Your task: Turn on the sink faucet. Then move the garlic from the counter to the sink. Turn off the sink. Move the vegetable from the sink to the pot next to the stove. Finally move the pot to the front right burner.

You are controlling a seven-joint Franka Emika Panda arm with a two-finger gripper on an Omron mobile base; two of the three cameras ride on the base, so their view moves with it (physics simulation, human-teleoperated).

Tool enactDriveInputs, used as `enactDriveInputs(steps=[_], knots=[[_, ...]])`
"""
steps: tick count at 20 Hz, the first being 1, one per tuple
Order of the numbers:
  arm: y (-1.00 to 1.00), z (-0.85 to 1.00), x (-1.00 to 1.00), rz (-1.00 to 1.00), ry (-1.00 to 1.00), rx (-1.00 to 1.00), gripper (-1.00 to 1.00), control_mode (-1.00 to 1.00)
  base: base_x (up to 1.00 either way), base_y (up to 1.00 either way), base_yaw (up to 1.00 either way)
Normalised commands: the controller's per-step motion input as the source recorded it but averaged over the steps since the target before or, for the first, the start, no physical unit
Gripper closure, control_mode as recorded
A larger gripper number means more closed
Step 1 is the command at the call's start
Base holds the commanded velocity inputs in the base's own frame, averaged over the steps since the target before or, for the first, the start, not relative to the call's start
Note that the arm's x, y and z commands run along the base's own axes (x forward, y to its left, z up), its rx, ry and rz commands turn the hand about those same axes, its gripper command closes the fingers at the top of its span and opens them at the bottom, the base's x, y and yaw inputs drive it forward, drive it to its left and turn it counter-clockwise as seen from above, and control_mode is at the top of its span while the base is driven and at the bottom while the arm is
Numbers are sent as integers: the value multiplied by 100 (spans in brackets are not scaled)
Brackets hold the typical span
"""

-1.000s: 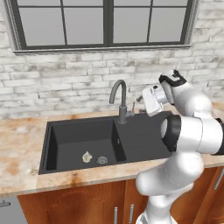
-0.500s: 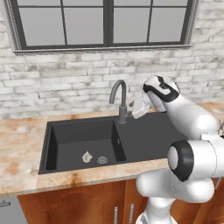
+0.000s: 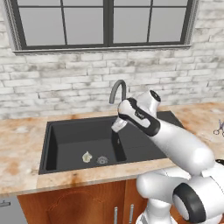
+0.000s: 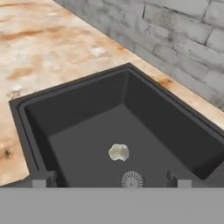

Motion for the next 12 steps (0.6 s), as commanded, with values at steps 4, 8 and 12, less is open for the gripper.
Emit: enactDriveInputs(steps=[4,8,12], knots=[[63,-35,-1,-16,24,-13,-100,-100,0,0,0],[56,-33,0,-16,27,-13,-100,-100,0,0,0],[5,-37,0,-1,10,-10,-100,-100,0,0,0]])
